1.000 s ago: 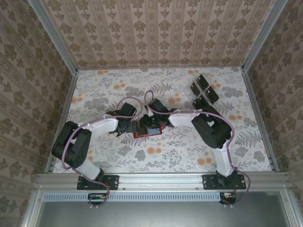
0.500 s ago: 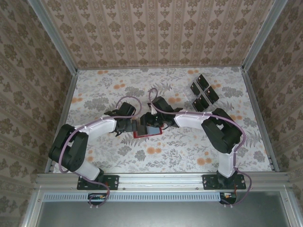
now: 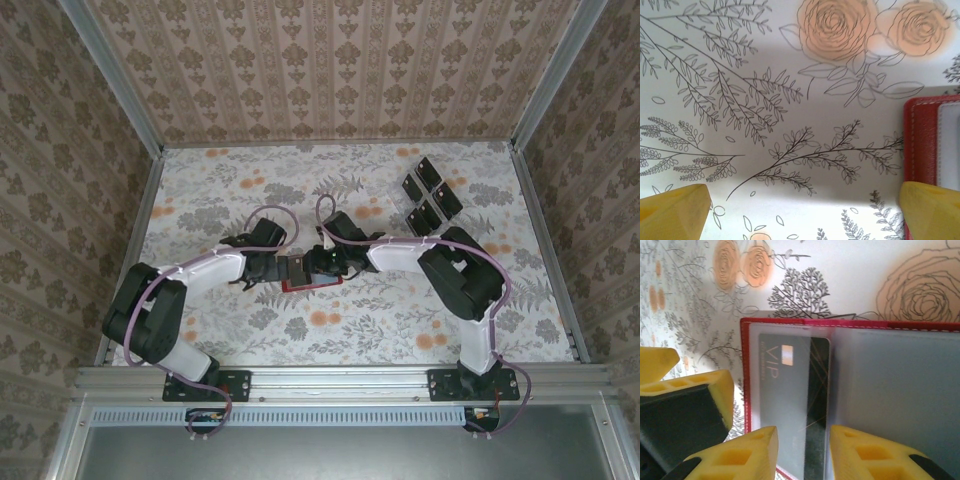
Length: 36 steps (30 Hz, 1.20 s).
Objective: Put the credit cards into the card holder
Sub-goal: Insert the credit card into the card slot.
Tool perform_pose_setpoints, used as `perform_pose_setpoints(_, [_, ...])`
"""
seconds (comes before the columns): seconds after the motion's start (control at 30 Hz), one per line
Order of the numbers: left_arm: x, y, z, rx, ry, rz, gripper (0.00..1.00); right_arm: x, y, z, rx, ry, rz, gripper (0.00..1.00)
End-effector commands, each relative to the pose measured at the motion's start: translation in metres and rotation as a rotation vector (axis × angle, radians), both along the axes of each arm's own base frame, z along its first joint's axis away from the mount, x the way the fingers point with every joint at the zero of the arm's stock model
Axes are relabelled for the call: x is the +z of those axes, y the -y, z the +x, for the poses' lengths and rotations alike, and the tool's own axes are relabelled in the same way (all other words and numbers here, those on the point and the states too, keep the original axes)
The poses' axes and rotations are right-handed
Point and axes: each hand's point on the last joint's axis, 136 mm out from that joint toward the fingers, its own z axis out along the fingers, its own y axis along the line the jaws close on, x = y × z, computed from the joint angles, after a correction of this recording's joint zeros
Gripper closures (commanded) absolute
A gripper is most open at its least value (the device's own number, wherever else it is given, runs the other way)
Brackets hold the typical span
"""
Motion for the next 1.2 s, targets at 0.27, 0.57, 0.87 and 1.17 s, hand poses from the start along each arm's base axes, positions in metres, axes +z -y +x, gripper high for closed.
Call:
perform_pose_setpoints(0.27, [-0.020,-0.006,-0.011,0.015,-0.054,0.014,0.00,-0.008,-0.012,-0.006,0.029,-0.023,-0.008,0.69])
perform_pose_setpoints(0.57, [-0.025,-0.006,-0.014,0.015,-0.061,0.009,0.00,-0.009,-0.024,-0.010,0.054,-0.032,-0.008,0.72])
perform_pose_setpoints(0.87, [-0.025,-0.004,-0.014,0.012,-0.058,0.001,0.00,-0.009,-0.037,-0.014,0.080,-0.043,-0.003,0.73])
perform_pose_setpoints(1.17, [-0.008,-0.003,-0.006,0.006,-0.026,-0.010,0.00,0.047,-0.014,0.002,0.033,0.049,0.052,0.62])
